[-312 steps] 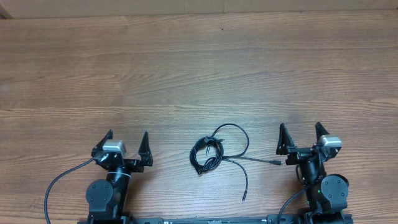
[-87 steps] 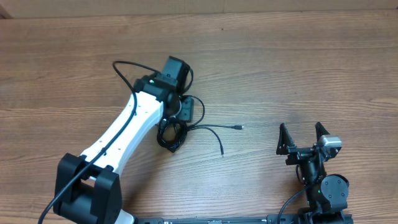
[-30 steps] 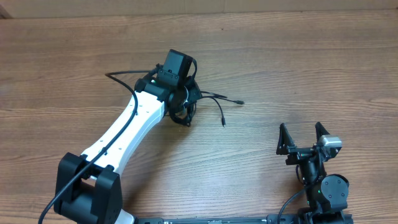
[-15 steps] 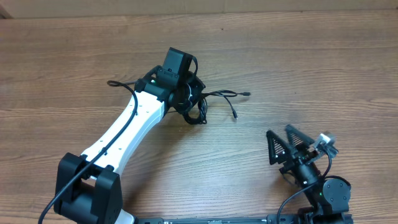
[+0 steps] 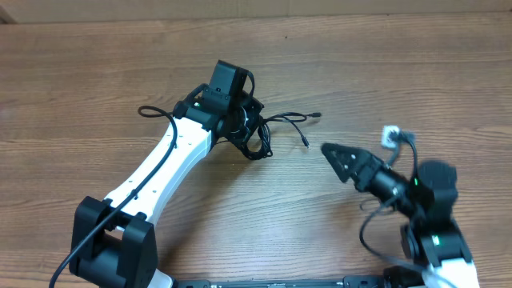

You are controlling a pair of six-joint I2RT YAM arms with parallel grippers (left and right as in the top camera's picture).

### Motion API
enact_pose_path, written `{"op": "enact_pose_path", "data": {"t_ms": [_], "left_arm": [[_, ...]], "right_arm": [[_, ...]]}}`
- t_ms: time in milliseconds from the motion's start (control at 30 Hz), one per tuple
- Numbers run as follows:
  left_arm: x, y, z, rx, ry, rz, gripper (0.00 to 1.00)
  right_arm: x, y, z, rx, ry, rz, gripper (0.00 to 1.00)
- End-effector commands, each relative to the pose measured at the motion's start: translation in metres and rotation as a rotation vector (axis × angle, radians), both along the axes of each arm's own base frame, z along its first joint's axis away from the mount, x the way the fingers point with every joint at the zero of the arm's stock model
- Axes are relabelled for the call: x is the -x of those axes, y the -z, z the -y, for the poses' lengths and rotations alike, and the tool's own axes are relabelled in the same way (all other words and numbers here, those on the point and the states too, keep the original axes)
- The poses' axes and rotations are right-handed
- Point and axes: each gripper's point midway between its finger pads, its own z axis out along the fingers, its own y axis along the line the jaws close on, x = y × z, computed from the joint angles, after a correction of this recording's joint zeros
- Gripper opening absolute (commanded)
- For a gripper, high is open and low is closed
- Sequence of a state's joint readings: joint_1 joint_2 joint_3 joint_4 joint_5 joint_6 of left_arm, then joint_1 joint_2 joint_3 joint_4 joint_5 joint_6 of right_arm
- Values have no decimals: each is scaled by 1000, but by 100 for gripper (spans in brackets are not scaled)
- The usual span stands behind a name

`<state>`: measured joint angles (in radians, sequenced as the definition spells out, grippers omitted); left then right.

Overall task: Untangle cables
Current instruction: 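Move the right gripper toward the held bundle and grasp a cable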

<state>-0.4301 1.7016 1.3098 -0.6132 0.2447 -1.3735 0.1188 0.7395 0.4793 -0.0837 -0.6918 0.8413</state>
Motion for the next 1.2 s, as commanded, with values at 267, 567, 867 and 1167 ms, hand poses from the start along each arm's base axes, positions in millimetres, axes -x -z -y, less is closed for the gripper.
{"op": "enact_pose_path", "data": {"t_ms": [267,567,867,1167], "left_arm": [[-6,-14,-6,20,-26,22,4],[-9,-13,-13,-15,1,48,4],[-10,-13,-13,-25,21,59,4],[-21,-19,-15,-12,6,103,4]], "right_arm": [[-20,69,-34,-185,-202,-434,100],[-28,92,-33,-196,-169,-523,100],[-34,91,-31,-212,-132,-536,100],[-29,101,-30,-241,-85,-655,94]]}}
